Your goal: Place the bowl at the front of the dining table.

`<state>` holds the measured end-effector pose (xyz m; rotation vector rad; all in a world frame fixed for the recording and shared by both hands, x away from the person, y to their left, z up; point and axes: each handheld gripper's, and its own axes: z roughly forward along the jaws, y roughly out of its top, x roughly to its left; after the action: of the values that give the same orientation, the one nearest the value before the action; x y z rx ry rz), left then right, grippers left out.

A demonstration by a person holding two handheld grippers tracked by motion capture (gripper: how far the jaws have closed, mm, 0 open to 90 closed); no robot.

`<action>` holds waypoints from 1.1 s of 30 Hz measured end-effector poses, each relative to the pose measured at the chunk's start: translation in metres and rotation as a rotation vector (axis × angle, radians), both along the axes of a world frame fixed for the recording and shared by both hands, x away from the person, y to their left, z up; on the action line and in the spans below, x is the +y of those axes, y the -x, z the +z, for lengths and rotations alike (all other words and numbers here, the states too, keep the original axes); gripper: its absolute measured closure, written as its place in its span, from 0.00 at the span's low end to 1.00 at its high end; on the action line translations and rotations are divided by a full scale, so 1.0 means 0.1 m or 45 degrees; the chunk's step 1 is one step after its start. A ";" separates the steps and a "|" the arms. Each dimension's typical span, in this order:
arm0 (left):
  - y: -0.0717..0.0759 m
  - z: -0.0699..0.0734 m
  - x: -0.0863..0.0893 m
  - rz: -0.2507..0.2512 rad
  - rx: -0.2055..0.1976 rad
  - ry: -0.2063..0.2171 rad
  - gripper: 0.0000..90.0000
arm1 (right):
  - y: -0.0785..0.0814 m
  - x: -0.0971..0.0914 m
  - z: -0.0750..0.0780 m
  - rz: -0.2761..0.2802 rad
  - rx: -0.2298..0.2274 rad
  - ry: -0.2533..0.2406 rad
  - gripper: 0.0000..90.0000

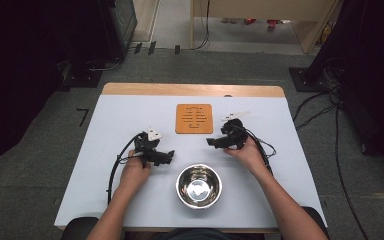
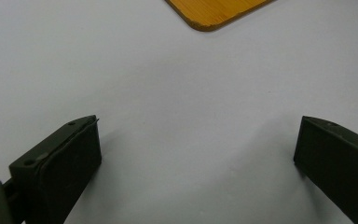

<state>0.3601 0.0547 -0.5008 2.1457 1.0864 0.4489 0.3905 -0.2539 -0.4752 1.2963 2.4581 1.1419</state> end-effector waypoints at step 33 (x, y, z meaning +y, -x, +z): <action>0.00 0.00 0.00 0.000 -0.001 -0.001 0.00 | 0.19 0.11 0.11 0.145 0.028 -0.044 0.31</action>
<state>0.3601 0.0547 -0.5008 2.1458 1.0859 0.4497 0.3711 -0.2429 -0.4645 1.1973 2.5688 1.2071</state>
